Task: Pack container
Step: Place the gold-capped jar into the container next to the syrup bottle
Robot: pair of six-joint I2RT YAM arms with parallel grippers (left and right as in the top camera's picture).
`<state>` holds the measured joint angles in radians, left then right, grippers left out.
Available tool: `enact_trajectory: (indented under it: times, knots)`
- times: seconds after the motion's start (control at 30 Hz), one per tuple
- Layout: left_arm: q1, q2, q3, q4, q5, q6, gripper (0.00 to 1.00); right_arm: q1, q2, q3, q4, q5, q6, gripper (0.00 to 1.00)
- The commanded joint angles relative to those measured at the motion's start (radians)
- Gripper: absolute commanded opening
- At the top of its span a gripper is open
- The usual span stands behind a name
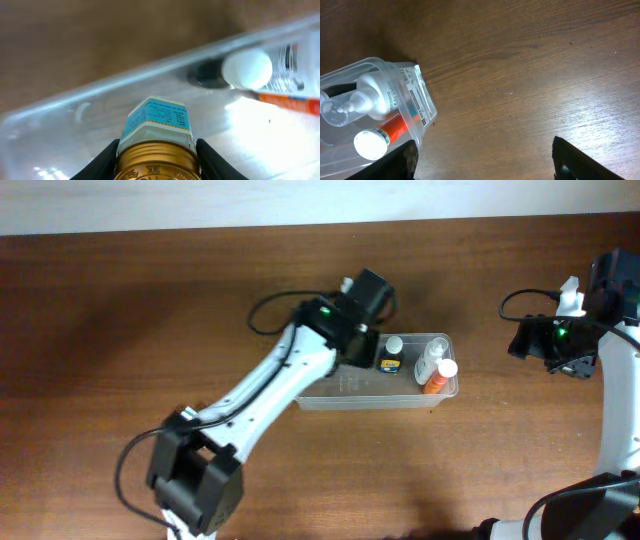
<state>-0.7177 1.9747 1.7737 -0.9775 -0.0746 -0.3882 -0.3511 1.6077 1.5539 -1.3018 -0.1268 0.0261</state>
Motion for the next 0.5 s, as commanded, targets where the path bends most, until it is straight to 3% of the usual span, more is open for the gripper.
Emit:
enact_trajectory:
  times: [0.0,0.43,0.47]
  knots:
    - [-0.049,0.04,0.009,0.005,0.053,0.002,0.27,-0.002,0.003,0.004,0.0,-0.013,0.008,0.78]
    - [-0.14,0.077,0.008,0.056,0.113,0.066,0.28,-0.002,0.003,0.004,-0.002,-0.013,0.008,0.78]
    - [-0.145,0.078,0.008,0.062,0.113,0.071,0.32,-0.002,0.003,0.004,-0.002,-0.013,0.008,0.78]
